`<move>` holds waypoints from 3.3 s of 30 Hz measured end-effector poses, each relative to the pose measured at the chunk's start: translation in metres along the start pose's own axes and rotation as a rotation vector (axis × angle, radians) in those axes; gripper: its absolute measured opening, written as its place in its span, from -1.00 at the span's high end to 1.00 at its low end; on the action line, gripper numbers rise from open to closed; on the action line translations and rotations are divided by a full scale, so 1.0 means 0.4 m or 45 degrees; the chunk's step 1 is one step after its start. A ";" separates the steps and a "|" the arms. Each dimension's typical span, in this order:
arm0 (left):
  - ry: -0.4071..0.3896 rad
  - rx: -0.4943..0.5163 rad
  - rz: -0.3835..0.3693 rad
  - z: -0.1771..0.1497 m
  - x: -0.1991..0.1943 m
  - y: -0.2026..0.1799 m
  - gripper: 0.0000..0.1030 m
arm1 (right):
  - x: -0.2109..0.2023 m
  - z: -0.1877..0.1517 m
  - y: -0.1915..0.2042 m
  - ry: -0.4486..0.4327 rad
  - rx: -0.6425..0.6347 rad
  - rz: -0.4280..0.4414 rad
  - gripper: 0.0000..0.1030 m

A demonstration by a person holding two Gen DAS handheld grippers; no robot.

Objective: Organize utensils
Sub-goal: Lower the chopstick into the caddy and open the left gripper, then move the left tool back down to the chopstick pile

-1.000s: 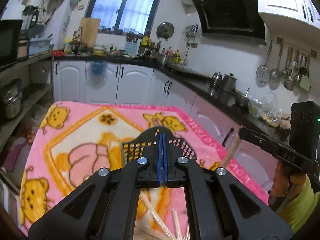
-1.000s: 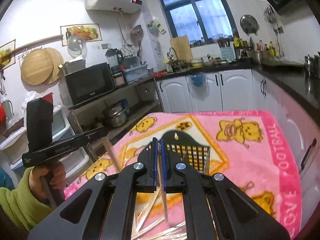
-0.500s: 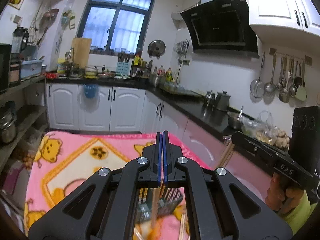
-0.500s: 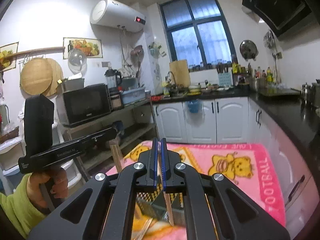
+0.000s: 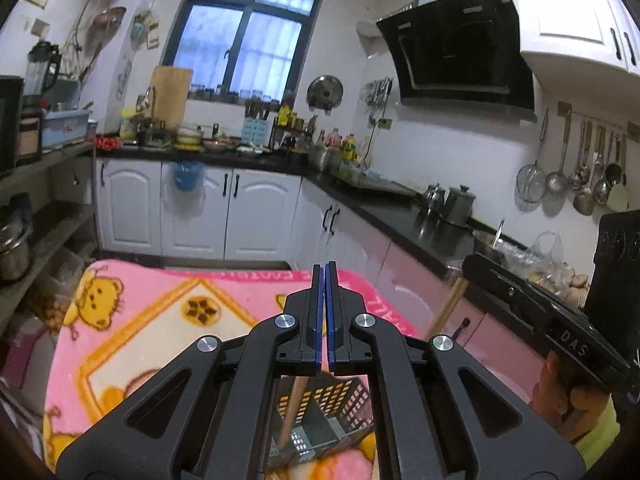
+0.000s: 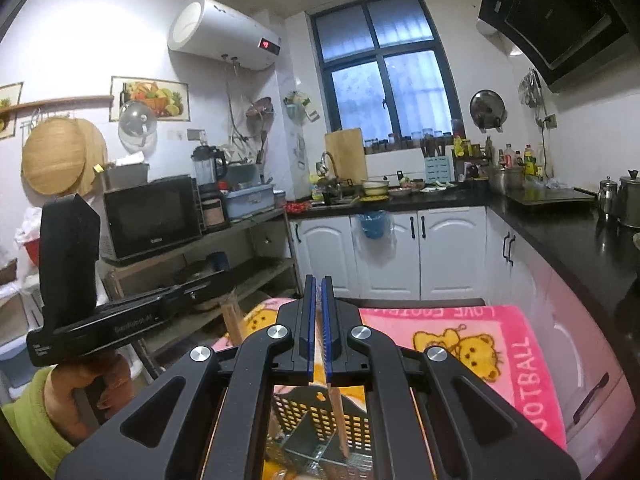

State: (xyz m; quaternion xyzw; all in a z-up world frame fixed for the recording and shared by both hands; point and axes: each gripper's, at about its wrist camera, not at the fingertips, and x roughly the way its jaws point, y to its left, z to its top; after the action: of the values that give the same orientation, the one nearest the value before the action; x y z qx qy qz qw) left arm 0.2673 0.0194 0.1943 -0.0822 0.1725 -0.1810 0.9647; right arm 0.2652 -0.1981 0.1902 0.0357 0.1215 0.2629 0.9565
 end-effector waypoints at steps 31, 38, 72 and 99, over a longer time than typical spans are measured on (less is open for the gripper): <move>0.045 -0.125 0.116 -0.216 -0.062 0.088 0.00 | -0.062 -0.218 -0.045 0.117 0.145 -0.173 0.23; 0.018 -0.121 0.144 -0.230 -0.115 0.074 -0.47 | -0.102 -0.256 -0.027 0.152 0.121 -0.169 0.08; 0.172 -0.112 0.178 -0.452 -0.129 0.009 -0.79 | -0.152 -0.443 -0.017 0.370 0.137 -0.205 -0.13; 0.664 -0.201 0.148 -0.594 0.141 0.060 -0.37 | 0.077 -0.596 -0.150 0.813 0.315 -0.164 0.04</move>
State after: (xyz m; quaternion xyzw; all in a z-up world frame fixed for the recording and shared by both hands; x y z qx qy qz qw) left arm 0.2381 -0.0029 -0.0485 -0.0978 0.4332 -0.1263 0.8870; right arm 0.2609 -0.2329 -0.0551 0.0594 0.4476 0.1831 0.8732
